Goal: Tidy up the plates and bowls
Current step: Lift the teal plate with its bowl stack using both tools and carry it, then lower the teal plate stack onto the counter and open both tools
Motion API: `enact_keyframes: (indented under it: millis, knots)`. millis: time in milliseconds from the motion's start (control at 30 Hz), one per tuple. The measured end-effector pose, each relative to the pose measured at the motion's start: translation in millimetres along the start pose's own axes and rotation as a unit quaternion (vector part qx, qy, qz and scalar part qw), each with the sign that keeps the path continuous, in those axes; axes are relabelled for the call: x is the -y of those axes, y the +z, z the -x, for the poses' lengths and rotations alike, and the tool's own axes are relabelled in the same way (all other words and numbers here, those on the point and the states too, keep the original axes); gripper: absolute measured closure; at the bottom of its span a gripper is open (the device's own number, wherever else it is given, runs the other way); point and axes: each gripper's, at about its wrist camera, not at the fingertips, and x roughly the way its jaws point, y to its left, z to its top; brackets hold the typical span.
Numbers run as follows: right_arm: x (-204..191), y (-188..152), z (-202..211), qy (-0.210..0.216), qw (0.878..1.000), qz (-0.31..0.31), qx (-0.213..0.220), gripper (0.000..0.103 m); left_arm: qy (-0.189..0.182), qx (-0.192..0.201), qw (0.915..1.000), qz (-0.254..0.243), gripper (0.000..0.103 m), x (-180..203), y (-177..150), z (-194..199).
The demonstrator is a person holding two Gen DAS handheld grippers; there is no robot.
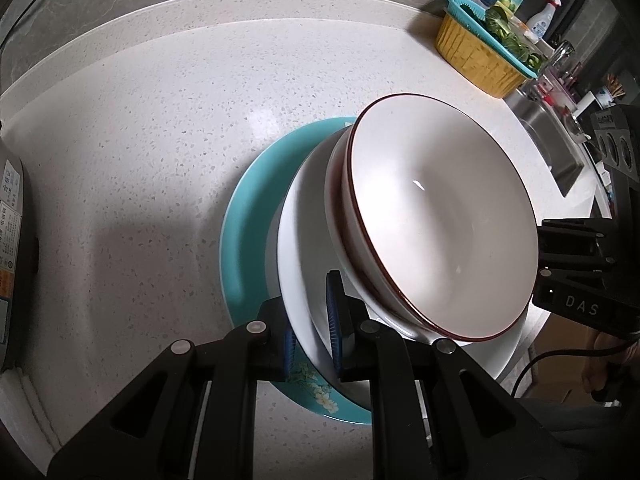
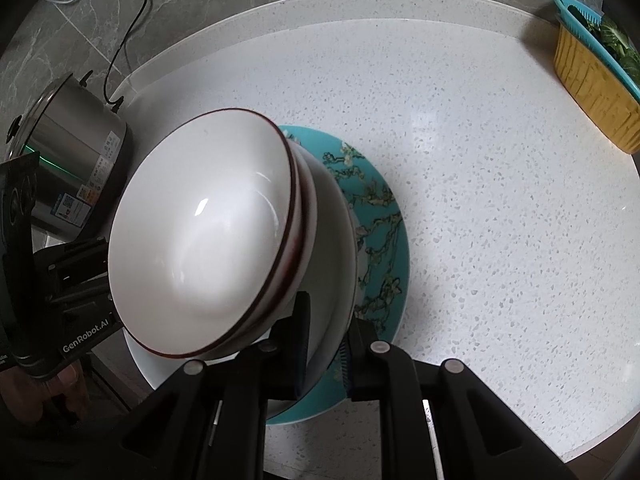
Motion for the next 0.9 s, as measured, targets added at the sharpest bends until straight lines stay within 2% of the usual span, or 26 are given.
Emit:
enact_keyframes:
  millis: [400,500,567,667,800,867,900]
  knots:
    - [0,-1,2,-0.001,1.000,-0.005,0.001,0.086,-0.005,0.010,0.9999,0.011,0.090,-3,-3,2]
    - [1,0,4,-0.004,1.000,-0.006,0.006,0.085,-0.004,0.013,0.9998,0.017,0.079,-7,-6,5]
    - [2,0,7,-0.011,1.000,-0.007,0.009,0.081,-0.001,0.014,0.9996,0.023,0.068,-11,-7,7]
    - [6,-2,9,-0.018,1.000,-0.015,0.010,0.069,-0.014,0.021,0.9991,0.033,0.066,-17,-10,13]
    - [9,-6,17,-0.015,0.999,-0.026,0.018,0.065,-0.013,0.030,0.9986,0.042,0.061,-19,-12,24]
    - [10,-8,21,-0.015,0.999,-0.028,0.023,0.060,-0.005,0.037,0.9982,0.046,0.048,-22,-13,32]
    - [11,-9,24,-0.018,0.999,-0.029,0.025,0.055,-0.003,0.043,0.9977,0.052,0.046,-23,-15,38]
